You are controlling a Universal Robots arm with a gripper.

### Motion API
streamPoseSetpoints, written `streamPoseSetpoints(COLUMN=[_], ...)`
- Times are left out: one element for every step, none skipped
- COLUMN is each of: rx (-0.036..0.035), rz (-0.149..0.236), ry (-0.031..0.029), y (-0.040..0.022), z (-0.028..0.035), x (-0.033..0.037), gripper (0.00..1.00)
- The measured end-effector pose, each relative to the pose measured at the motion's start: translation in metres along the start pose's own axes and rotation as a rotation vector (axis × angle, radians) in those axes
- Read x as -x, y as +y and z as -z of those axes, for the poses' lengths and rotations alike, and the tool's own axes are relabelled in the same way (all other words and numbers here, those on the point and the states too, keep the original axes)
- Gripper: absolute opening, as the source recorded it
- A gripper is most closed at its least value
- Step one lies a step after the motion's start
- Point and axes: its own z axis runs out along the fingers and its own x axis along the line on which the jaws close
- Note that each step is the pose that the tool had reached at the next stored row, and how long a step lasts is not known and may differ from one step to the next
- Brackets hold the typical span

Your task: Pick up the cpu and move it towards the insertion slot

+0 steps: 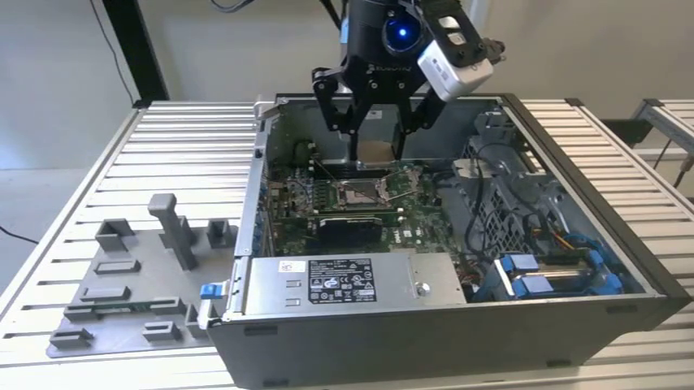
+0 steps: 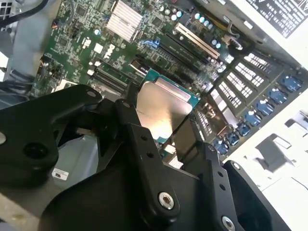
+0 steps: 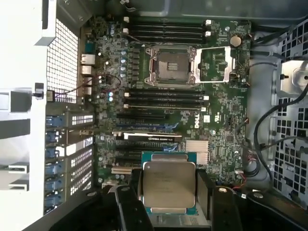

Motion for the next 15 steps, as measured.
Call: streamPoseSetpoints(rx=[0.0,0.0,0.0001,0.0,0.0,0.0001,0.0,0.0,0.0002,0.0,0.0,0.0002,0.0,0.0001,0.0002], rz=[0.0,-0.001,-0.001,-0.002,-0.002,-0.003,-0.004,-0.006,-0.007,-0.009,-0.01,-0.012,-0.016,-0.02,-0.025], ry=[0.0,0.0,-0.0001,-0.0001,-0.0001,-0.0001,-0.0001,-0.0002,-0.0003,-0.0003,-0.0003,-0.0005,-0.0006,-0.0007,-0.001], y=[0.0025,0.0051,0.0076,0.01,0.0124,0.0146,0.0165,0.0182,0.0198,0.0212,0.0224,0.0232,0.0237,0.0241,0.0244], z=[-0.0001,-0.0002,-0.0004,-0.0005,-0.0006,-0.0007,-0.0008,-0.0009,-0.001,-0.001,-0.001,-0.0011,-0.0011,-0.0012,-0.0013], x=[0.0001,0.0001,0.0002,0.0002,0.0003,0.0003,0.0004,0.0004,0.0005,0.0005,0.0005,0.0006,0.0007,0.0008,0.0008], gripper=[0.0,0.0,0.0,0.0,0.0,0.0,0.0,0.0,0.0,0.0,0.0,0.0,0.0,0.0,0.0])
